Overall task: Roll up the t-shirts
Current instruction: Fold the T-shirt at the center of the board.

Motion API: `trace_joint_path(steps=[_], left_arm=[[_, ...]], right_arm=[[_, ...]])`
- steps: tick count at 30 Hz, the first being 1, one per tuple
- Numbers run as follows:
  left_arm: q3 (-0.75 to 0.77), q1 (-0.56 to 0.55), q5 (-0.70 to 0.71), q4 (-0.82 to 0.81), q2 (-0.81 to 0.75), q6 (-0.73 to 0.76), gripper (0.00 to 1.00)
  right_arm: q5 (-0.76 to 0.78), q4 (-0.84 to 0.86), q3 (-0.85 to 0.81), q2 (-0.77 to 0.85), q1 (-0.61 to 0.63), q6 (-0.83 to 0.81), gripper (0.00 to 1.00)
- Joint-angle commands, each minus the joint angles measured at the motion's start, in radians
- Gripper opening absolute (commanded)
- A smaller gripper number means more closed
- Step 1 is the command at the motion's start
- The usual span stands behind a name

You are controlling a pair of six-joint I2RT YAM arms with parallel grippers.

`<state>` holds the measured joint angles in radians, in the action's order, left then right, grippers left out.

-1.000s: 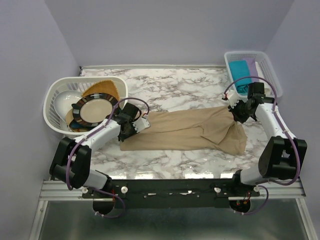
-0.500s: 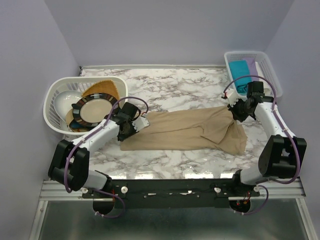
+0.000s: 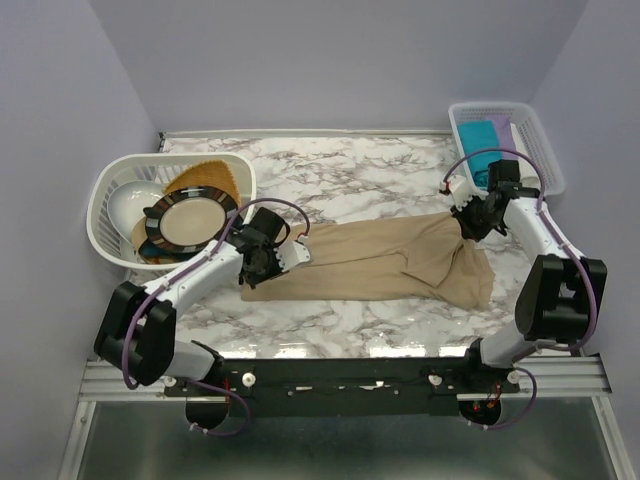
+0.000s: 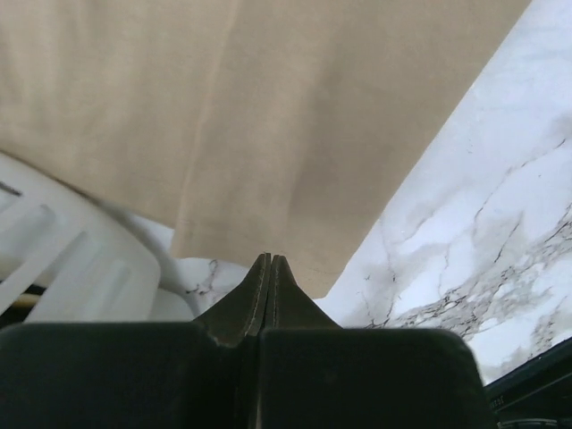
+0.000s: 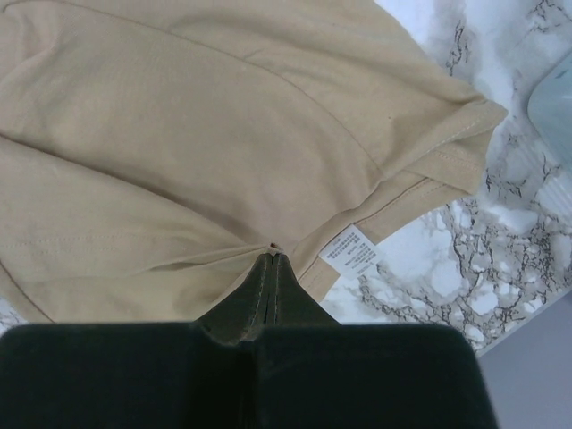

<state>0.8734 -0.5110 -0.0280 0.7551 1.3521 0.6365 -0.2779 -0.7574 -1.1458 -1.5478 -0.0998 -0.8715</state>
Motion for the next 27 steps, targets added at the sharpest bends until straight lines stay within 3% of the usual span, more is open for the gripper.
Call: trace_joint_path(steps=[1, 13, 24, 25, 27], left_arm=[[-0.039, 0.0, -0.026, -0.022, 0.065, 0.022, 0.0], [-0.068, 0.0, 0.068, -0.076, 0.189, 0.015, 0.0], [-0.143, 0.003, 0.108, -0.117, 0.189, 0.015, 0.0], [-0.146, 0.003, 0.111, -0.122, 0.191, 0.008, 0.0], [-0.151, 0.005, 0.114, -0.131, 0.193, -0.001, 0.0]], right_arm=[[0.017, 0.029, -0.071, -0.051, 0.005, 0.035, 0.0], [0.0, -0.019, -0.172, -0.161, 0.008, -0.018, 0.0], [-0.018, -0.114, -0.301, -0.251, 0.02, -0.078, 0.0], [-0.017, -0.118, -0.307, -0.256, 0.023, -0.08, 0.05], [0.009, -0.138, -0.315, -0.259, 0.025, -0.067, 0.25]])
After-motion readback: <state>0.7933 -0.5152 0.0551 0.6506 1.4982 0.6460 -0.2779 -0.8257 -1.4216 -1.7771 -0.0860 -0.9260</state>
